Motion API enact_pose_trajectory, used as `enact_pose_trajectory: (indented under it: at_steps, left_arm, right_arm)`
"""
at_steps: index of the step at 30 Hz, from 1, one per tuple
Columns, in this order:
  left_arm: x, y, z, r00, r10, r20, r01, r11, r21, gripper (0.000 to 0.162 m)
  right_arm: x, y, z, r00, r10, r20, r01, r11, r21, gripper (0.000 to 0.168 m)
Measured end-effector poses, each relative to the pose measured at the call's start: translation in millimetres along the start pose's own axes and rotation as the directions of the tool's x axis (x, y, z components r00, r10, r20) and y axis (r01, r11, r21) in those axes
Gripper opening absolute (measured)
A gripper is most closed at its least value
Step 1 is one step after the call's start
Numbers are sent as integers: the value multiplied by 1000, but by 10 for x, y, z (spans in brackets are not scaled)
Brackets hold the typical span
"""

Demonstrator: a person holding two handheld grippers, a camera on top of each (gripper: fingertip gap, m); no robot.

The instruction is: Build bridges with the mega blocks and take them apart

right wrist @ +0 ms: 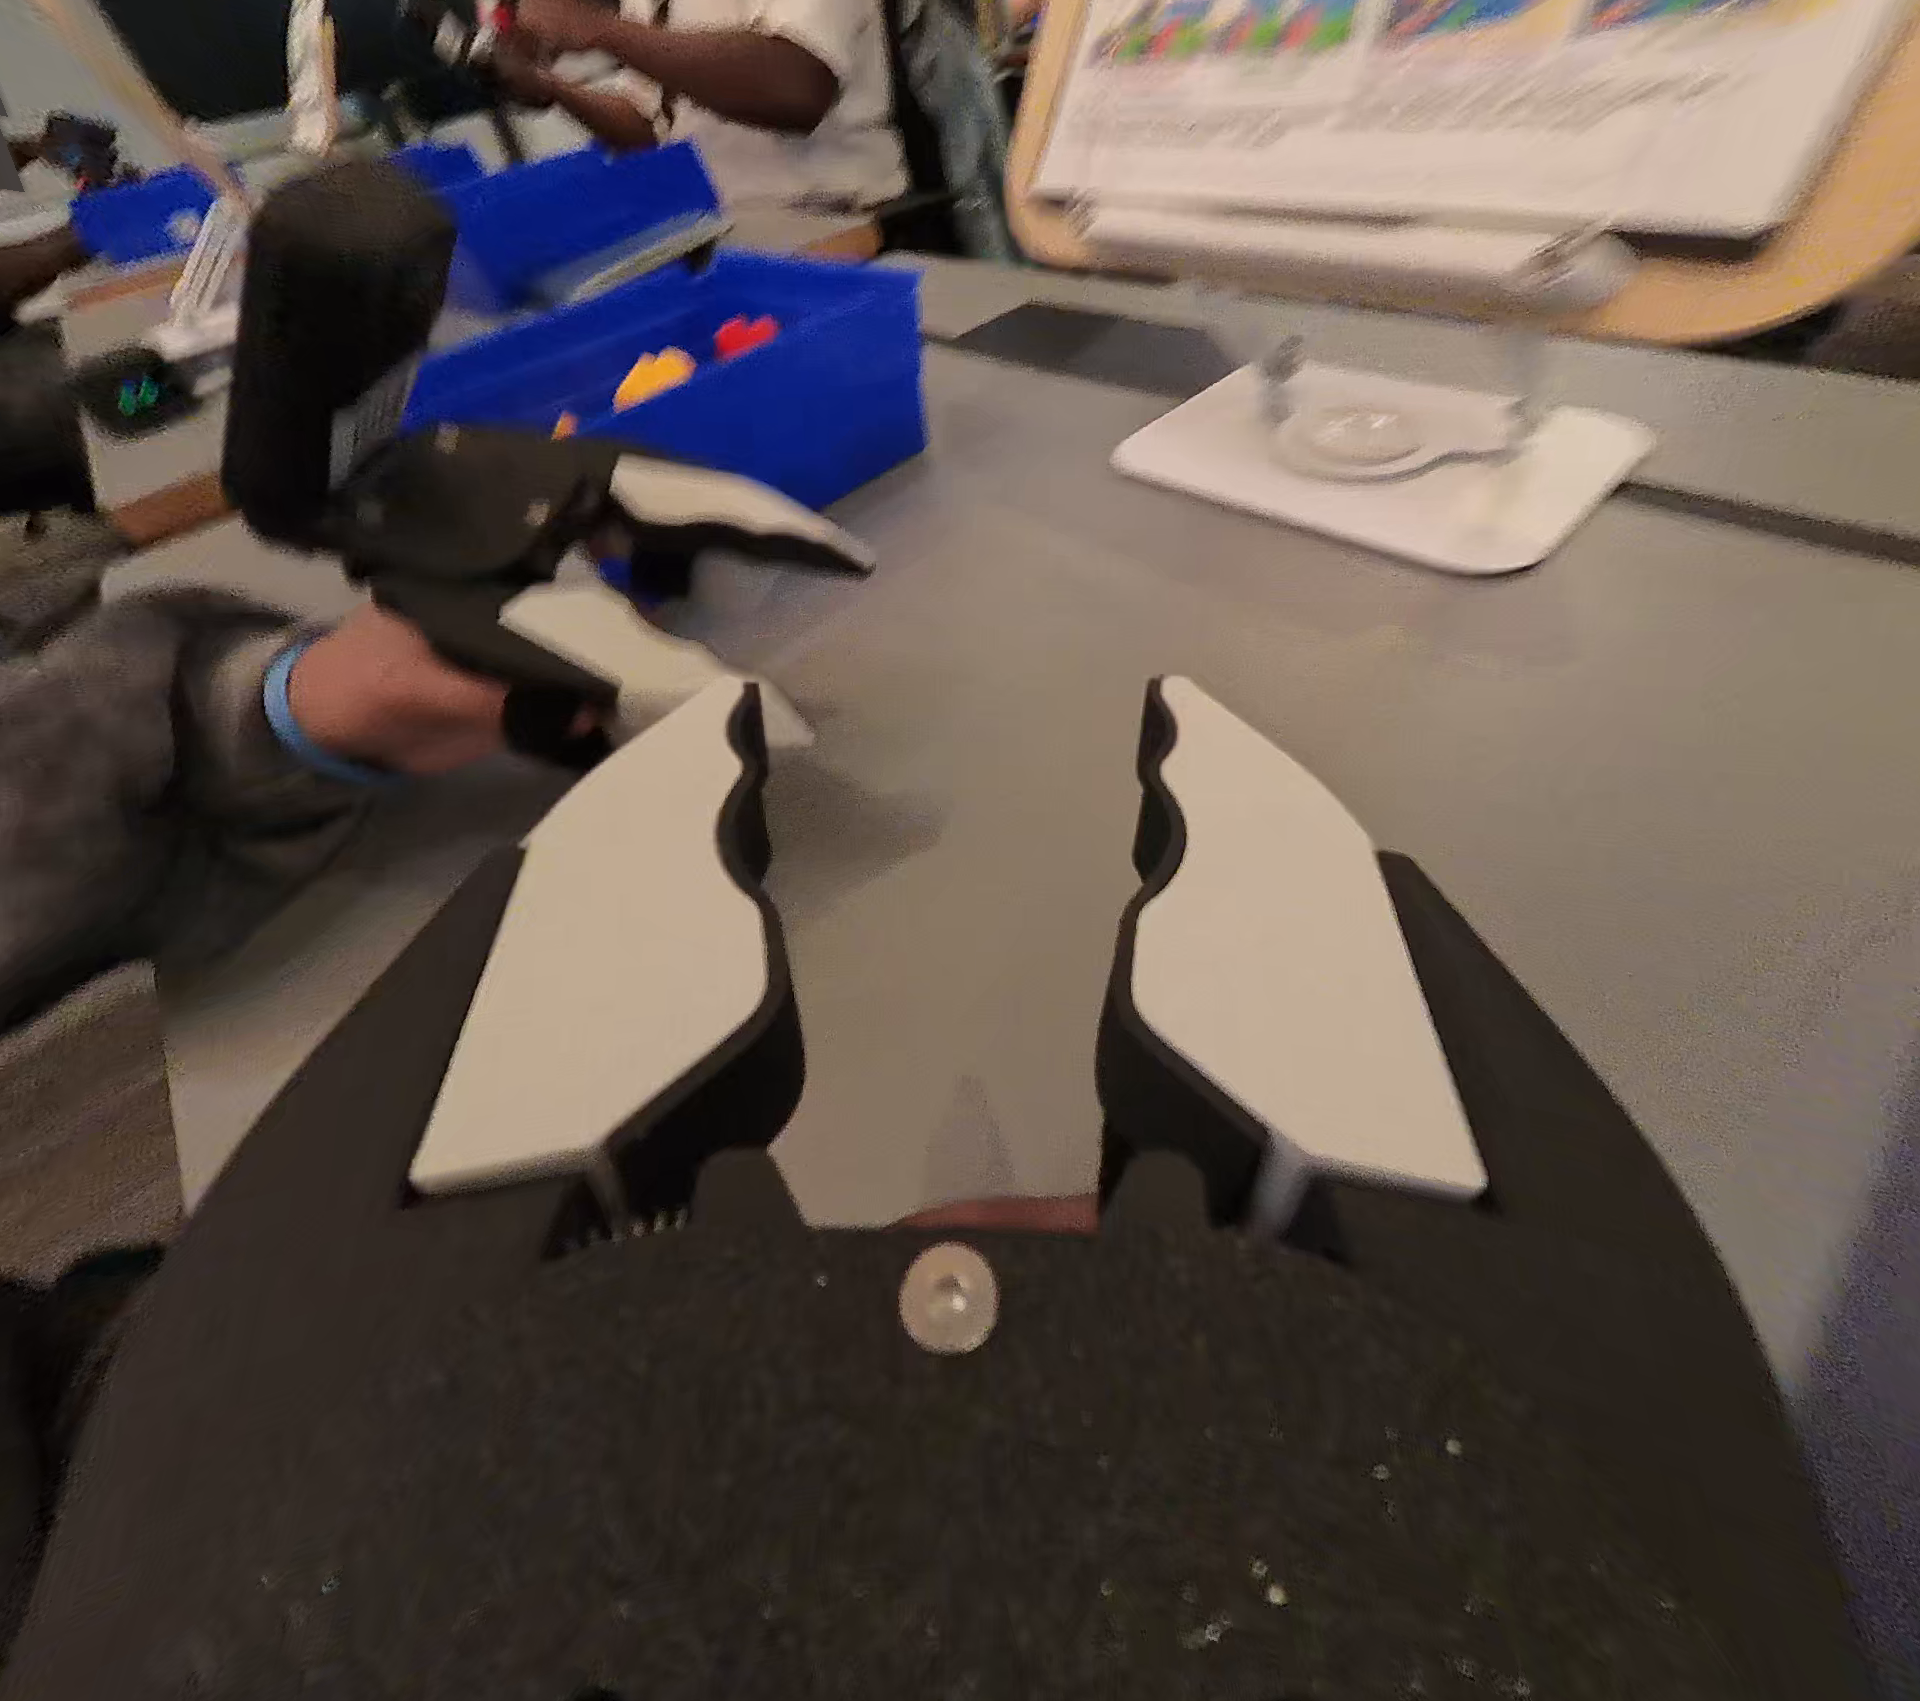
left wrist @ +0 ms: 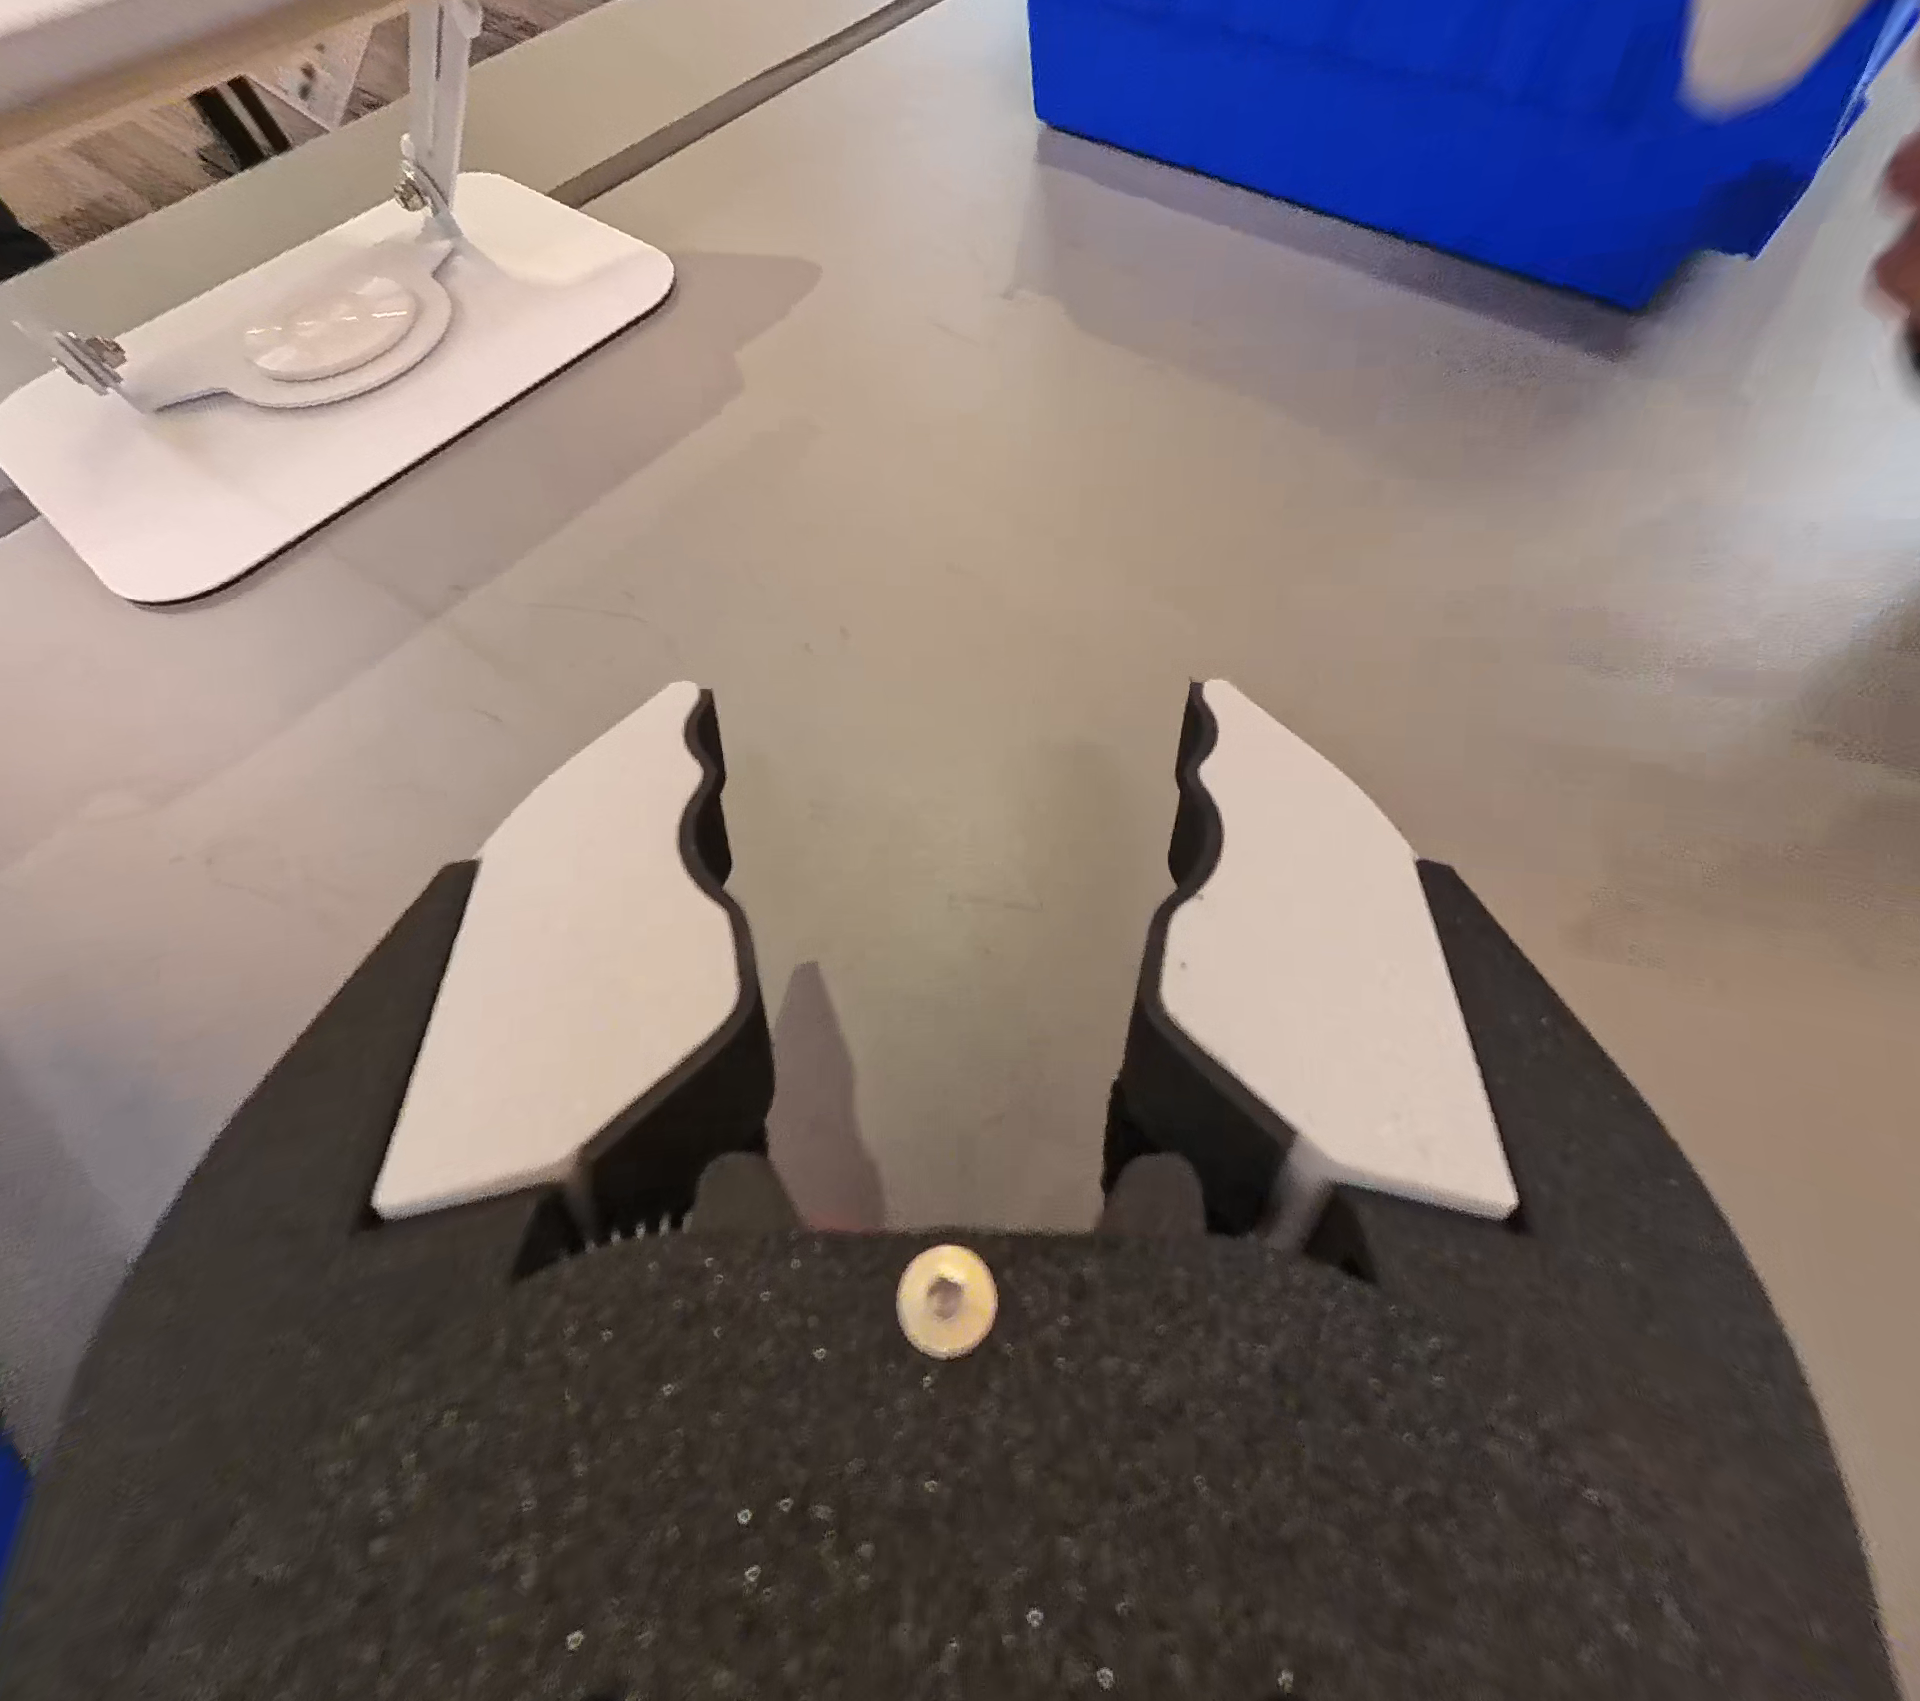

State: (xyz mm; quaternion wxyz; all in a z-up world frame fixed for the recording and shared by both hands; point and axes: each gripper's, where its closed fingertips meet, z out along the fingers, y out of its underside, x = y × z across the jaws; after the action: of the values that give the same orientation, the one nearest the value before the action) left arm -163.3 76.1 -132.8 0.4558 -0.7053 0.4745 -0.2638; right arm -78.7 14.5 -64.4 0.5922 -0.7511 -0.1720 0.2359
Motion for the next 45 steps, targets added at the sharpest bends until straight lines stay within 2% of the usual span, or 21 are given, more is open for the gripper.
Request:
enact_pose_trajectory:
  at_steps: [3,8,11,14,17,20,22,25,27,31,33,36,40,43,45]
  left_arm:
    - [73,28,10,1000,-2,-9,2,1000,-9,83]
    - [186,47,-34,1000,16,-4,-16,999,-30,83]
    - [285,-87,-223,999,-25,-44,24,1000,-18,83]
    - [257,-266,-677,998,-38,-57,38,999,8,82]
    - [-132,-318,-1314,997,18,80,-20,1000,15,76]
    - [-672,-116,-1800,981,26,191,-7,995,-97,73]
    - [-996,94,-1936,973,68,219,-22,978,-207,70]
    - [-1433,414,-1856,964,153,219,-64,928,-366,68]
    - [-1601,601,-1658,976,120,181,-30,900,-436,68]
    - [-1702,884,-1314,991,52,124,24,840,-542,66]
    - [-1711,959,-1241,991,52,123,26,825,-565,45]
    - [-1728,965,-1272,986,69,150,30,818,-575,45]
    - [-1849,750,-1506,965,118,236,35,829,-558,45]
    - [-1910,215,-1719,932,162,323,18,871,-490,45]
    - [-1782,-238,-1721,929,159,334,-9,913,-408,45]
  right_arm:
    - [-166,362,194,997,-78,3,78,994,-73,71]
    - [-95,403,146,982,-181,-54,179,983,-36,67]
    - [-81,454,140,988,-151,-42,149,988,-42,65]
    - [-67,482,153,995,-100,-14,100,994,-44,64]
    - [-43,483,141,999,-49,11,49,998,-36,64]
    - [-24,467,126,999,-4,36,5,1000,-22,62]
    - [-13,474,133,999,15,45,-14,1000,-28,62]
    - [-18,474,153,998,21,55,-19,999,-32,60]
    - [-25,484,179,998,16,58,-13,999,-42,60]
    - [-49,492,184,999,-14,52,17,999,-47,58]
    - [-55,494,171,999,-28,46,30,999,-45,57]
    - [-60,494,150,999,-35,41,37,998,-41,57]
    - [-75,490,146,998,-40,47,42,998,-40,57]
    - [-91,487,160,997,-54,48,56,998,-40,56]
    - [-102,479,167,997,-65,50,67,997,-37,56]
